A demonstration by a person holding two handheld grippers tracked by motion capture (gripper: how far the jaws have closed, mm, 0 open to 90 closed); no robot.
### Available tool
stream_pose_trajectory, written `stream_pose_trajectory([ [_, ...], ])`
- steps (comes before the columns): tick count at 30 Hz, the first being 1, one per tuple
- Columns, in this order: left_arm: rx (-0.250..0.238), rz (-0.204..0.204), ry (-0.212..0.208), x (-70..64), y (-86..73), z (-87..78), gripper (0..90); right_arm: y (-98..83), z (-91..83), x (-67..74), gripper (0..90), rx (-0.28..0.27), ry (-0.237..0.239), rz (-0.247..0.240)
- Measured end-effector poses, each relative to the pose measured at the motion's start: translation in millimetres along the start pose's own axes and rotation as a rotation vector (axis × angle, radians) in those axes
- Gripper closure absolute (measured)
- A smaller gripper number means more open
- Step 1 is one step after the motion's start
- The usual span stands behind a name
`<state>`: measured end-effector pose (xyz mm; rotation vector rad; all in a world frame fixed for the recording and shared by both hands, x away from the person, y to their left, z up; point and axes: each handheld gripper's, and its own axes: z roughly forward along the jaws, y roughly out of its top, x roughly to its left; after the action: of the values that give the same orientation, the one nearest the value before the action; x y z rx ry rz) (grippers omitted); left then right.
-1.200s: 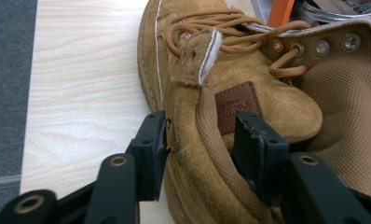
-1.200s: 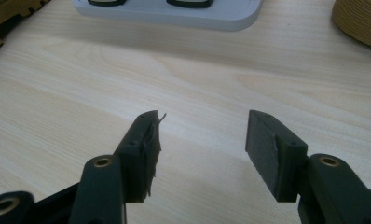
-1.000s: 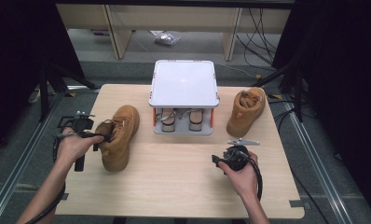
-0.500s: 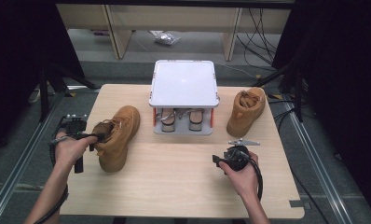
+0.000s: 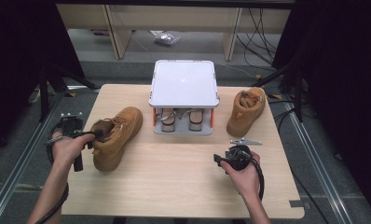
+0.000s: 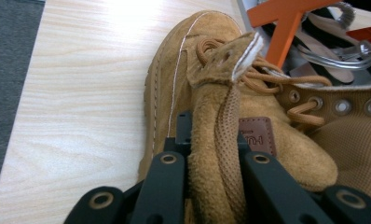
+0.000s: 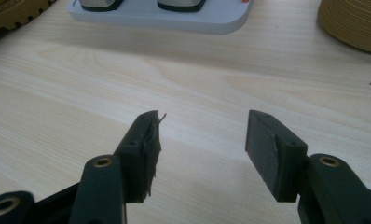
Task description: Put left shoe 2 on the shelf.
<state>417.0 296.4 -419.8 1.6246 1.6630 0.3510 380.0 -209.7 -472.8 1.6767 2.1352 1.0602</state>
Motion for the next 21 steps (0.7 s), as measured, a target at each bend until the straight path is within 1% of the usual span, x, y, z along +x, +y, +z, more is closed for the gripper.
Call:
stream_pose_trajectory([
  [1,0.000,0.000,0.000,0.0,0.0,0.0,82.2,0.0,0.0,0.0,45.7,0.000,0.000,0.000],
  [2,0.007,0.015,-0.006,1.3,0.7,-1.3,82.3,0.0,-1.0,0.9,45.8,0.005,0.016,0.017],
  [3,-0.010,-0.008,-0.006,0.4,0.4,-1.1,82.3,0.0,-1.0,0.9,45.8,0.005,0.016,0.017],
  [6,-0.002,-0.009,-0.009,1.1,0.9,-2.8,82.3,0.1,-1.1,0.7,45.8,0.006,0.016,0.017],
  [7,-0.009,-0.010,-0.011,0.8,1.2,-3.3,82.3,0.7,0.2,-3.1,45.8,-0.012,0.012,-0.035],
  [8,-0.009,-0.010,-0.011,0.8,1.2,-3.3,82.4,0.7,0.2,-3.1,45.8,-0.012,0.012,-0.035],
  [9,-0.011,-0.006,-0.011,0.3,1.5,-3.8,82.4,0.3,0.4,-1.8,45.8,0.000,-0.002,-0.012],
  [10,-0.014,-0.006,-0.013,-0.2,2.0,-4.3,82.4,0.3,0.4,-1.8,45.8,0.000,-0.002,-0.012],
  [11,-0.014,-0.004,-0.015,-0.4,2.7,-4.8,82.4,-0.5,-0.3,1.7,45.8,0.008,-0.001,0.024],
  [12,-0.022,-0.012,-0.016,-0.6,2.7,-5.3,82.4,-0.5,-0.3,1.7,45.8,0.008,-0.001,0.024],
  [13,-0.021,-0.007,-0.020,-0.5,3.8,-6.3,82.4,-0.4,-0.6,1.8,45.8,0.011,0.002,0.025],
  [14,-0.026,-0.010,-0.025,-0.4,4.8,-7.1,82.4,-0.4,0.4,0.5,45.8,-0.010,0.013,0.001],
  [15,-0.028,-0.016,-0.024,-0.9,5.6,-8.4,82.3,-0.3,0.2,1.3,45.8,0.004,0.014,0.012],
  [16,-0.037,-0.023,-0.030,-0.9,6.2,-9.0,82.4,-0.3,0.7,0.9,45.8,0.001,0.014,0.007],
  [17,-0.043,-0.024,-0.041,0.6,7.8,-10.3,82.2,-0.4,0.6,1.6,45.8,0.009,0.004,0.017],
  [18,-0.043,-0.024,-0.041,0.6,7.8,-10.3,82.2,-0.4,0.6,1.6,45.8,0.009,0.004,0.017],
  [19,-0.044,-0.032,-0.037,0.4,8.7,-11.7,82.2,-0.6,0.1,1.5,45.8,0.005,0.014,0.014],
  [20,-0.059,-0.035,-0.042,0.5,9.4,-11.8,82.2,-0.5,-0.1,1.7,45.8,0.009,0.015,0.017],
  [21,-0.057,-0.046,-0.043,0.0,10.4,-12.9,82.3,-0.5,-0.3,1.6,45.8,0.011,0.015,0.016],
])
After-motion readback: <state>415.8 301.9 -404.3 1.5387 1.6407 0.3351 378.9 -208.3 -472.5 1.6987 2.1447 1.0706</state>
